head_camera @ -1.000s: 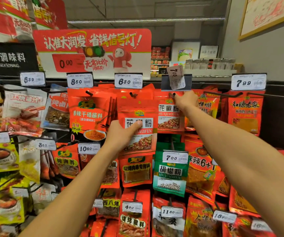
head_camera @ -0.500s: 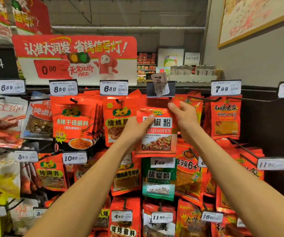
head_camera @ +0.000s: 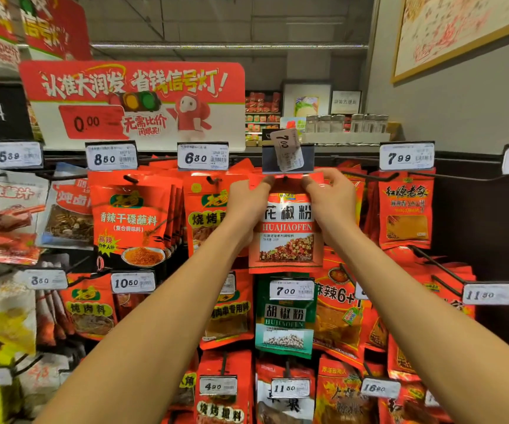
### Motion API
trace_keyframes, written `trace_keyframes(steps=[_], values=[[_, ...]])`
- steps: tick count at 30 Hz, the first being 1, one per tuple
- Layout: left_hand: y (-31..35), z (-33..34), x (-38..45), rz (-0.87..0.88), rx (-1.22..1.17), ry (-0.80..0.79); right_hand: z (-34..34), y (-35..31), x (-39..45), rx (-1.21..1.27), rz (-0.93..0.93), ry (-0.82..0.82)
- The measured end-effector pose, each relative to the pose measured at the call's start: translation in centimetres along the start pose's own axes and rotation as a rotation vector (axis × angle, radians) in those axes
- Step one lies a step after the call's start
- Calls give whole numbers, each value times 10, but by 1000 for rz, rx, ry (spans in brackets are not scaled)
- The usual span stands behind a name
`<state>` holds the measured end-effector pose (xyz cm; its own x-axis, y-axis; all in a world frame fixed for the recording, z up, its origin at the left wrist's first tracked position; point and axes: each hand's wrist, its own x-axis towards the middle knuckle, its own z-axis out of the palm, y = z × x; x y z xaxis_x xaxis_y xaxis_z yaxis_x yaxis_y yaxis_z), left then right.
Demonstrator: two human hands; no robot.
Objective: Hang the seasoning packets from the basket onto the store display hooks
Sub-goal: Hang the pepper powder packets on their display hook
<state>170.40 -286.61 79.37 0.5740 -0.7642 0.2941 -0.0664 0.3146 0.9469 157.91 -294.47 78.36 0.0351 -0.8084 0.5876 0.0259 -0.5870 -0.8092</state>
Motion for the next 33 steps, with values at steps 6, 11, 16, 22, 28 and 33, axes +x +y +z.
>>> trace_keyframes(steps=[6, 11, 16, 22, 28, 33], values=[[-8, 2, 2, 19, 61, 52, 5, 12, -8, 17, -67, 110], [-23, -4, 13, 110, 86, 67, 14, 24, 2, -52, -87, 127], [-27, 11, 63, 19, 142, 115, 32, 41, 33, -131, -8, 141], [-38, 24, 117, -46, 377, 304, 55, 62, 80, -227, 78, 110], [-44, 24, 125, -64, 397, 304, 62, 70, 96, -260, 126, 98], [-42, 16, 105, -38, 374, 251, 50, 77, 82, -270, 139, 89]])
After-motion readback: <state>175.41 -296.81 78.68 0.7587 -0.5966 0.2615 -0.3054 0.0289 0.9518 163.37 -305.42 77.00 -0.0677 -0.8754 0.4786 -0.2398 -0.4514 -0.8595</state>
